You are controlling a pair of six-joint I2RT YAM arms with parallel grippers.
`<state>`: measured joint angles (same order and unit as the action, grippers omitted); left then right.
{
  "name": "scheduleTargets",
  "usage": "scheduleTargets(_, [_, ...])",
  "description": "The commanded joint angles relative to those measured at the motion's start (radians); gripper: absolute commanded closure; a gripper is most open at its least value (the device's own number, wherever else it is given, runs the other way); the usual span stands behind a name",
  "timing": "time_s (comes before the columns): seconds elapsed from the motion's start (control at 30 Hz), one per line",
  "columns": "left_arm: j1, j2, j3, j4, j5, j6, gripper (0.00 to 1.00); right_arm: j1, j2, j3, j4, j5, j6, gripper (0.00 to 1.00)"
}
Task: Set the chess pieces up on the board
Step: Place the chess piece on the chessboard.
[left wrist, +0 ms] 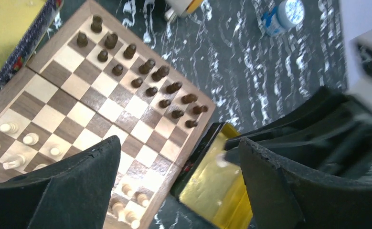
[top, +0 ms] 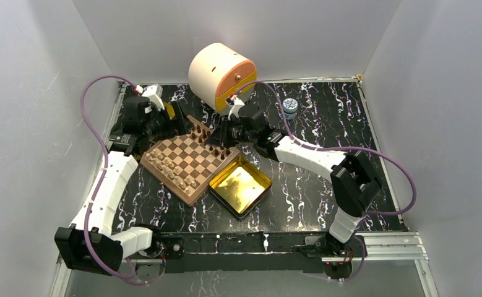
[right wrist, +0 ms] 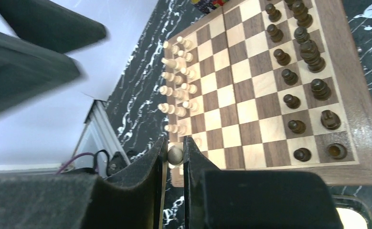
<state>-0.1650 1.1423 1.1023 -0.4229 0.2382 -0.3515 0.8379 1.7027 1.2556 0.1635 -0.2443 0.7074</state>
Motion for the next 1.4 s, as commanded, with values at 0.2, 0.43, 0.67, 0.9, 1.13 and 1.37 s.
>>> scheduleTargets(0.2, [0.001, 0.008, 0.228, -0.077, -0.07, -0.2, 0.1, 0.078, 0.107, 0.065, 0.035, 0.092, -0.276, 0.85])
scheduleTargets(0.43, [0.008, 0.053, 0.176, -0.079, -0.221, -0.214, 0.07, 0.159, 0.179, 0.058, 0.14, 0.119, -0.414, 0.86])
scheduleTargets(0.67, [0.029, 0.08, 0.177, -0.035, -0.389, -0.286, 0.08, 0.207, 0.276, 0.116, 0.198, 0.196, -0.557, 0.85])
scheduleTargets(0.9, [0.139, 0.163, 0.222, -0.093, -0.12, -0.278, 0.13, 0.229, 0.328, 0.097, 0.278, 0.28, -0.649, 0.84])
scheduleTargets(1.13, [0.16, 0.168, 0.191, -0.098, 0.019, -0.166, 0.23, 0.236, 0.34, 0.076, 0.301, 0.299, -0.701, 0.78])
scheduleTargets(1.37, [0.16, 0.14, 0.14, -0.12, 0.01, -0.111, 0.31, 0.237, 0.363, 0.085, 0.295, 0.29, -0.706, 0.78])
